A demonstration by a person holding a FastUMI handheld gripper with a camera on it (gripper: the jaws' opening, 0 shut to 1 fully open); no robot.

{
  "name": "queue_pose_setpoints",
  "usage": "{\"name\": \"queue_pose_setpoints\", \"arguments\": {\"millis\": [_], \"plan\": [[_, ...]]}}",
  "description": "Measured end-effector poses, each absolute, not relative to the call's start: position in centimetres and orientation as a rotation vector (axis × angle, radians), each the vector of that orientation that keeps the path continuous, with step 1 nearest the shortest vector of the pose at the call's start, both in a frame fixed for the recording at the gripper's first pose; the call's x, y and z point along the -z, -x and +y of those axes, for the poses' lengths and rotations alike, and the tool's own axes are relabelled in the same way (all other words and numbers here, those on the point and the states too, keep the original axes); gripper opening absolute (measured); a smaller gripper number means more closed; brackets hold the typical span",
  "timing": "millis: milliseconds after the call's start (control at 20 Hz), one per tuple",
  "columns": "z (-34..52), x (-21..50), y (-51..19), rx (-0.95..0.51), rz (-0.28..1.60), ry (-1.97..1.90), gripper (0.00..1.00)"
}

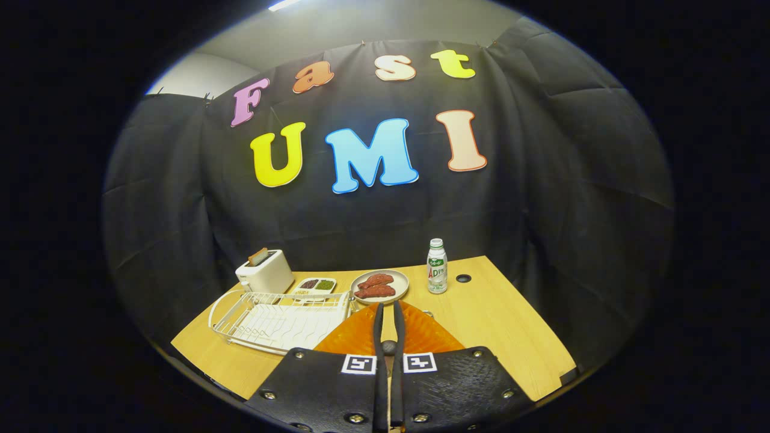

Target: Take the plate from the dish rack, then take the spoon from the basket and place it into the plate.

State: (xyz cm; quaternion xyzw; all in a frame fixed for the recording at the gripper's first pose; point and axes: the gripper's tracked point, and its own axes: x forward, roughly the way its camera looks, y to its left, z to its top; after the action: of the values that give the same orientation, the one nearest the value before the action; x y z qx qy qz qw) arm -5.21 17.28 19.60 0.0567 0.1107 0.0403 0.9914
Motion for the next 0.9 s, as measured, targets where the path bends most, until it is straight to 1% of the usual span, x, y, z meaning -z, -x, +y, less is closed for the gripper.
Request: {"name": "queue_pose_setpoints", "arguments": {"millis": [900], "plan": [[28.2,-13.6,5.3,-0.253,0.360,-0.083,0.02]]}}
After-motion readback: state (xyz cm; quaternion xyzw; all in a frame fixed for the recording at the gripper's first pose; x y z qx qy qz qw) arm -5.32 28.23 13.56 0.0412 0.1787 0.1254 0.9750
